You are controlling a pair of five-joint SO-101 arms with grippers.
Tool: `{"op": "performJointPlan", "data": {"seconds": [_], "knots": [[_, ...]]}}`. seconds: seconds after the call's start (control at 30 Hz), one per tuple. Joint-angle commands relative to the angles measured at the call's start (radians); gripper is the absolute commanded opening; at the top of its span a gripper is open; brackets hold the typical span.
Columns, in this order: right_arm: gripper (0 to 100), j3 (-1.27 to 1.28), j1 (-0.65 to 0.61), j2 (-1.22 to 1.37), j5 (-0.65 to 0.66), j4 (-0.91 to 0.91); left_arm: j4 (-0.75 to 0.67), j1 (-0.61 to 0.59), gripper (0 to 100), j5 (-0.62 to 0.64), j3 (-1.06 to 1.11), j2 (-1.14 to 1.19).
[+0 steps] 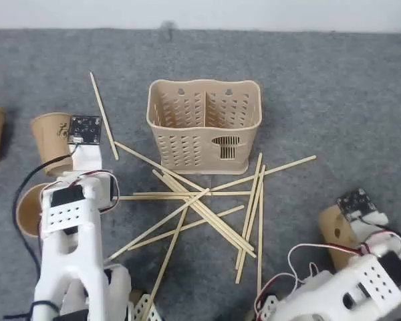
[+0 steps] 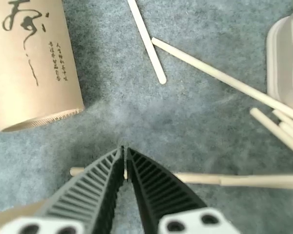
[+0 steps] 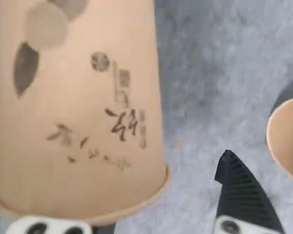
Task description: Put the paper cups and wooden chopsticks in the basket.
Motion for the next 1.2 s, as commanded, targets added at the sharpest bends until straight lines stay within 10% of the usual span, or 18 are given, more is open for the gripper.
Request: {"op": "performJointPlan", "data": {"seconds": [0.0, 0.5, 0.77, 1.17], "knots": [[22.3, -0.009, -0.065, -0.018, -0.083, -0.022, 0.084, -0.041, 1, -0.003, -0.059, -0.058], [2.2, -0.015, -0.286, -0.018, -0.439, -0.025, 0.396, -0.374, 1, -0.100, -0.076, -0.879], [0.8, -0.147, -0.294, -0.018, -0.621, 0.050, 0.385, -0.393, 1, -0.092, -0.010, -0.721], [0.8, -0.629, -0.344, -0.005, -0.704, 0.736, 0.353, -0.394, 1, -0.092, -0.162, -0.313]]}}
